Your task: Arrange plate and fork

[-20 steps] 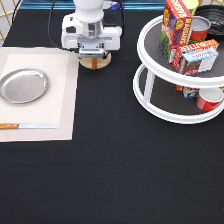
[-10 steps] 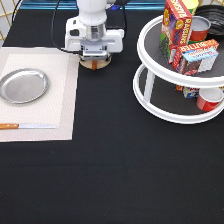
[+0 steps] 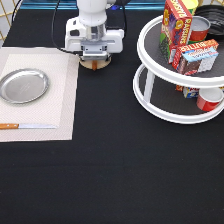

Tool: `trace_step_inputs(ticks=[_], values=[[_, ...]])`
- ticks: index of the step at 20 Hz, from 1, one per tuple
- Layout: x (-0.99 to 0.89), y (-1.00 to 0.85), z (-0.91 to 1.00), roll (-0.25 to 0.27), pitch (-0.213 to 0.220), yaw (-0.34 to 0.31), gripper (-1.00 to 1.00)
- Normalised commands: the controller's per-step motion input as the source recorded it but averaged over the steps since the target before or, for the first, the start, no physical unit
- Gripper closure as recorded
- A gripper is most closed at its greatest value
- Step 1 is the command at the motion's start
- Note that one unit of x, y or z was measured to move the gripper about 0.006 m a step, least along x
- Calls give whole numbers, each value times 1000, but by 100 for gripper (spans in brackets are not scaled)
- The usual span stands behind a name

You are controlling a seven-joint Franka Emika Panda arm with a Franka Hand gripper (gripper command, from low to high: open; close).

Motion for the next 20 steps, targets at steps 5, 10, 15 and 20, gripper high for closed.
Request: trace_step_inputs(ticks=[5,10,15,20], values=[[-147,-19,-133,27,-65,-3,100],[-66,-6,-104,29,-69,-5,100],[-39,202,-7,42,-86,-1,100],[-167,26,312,115,-103,-4,100]])
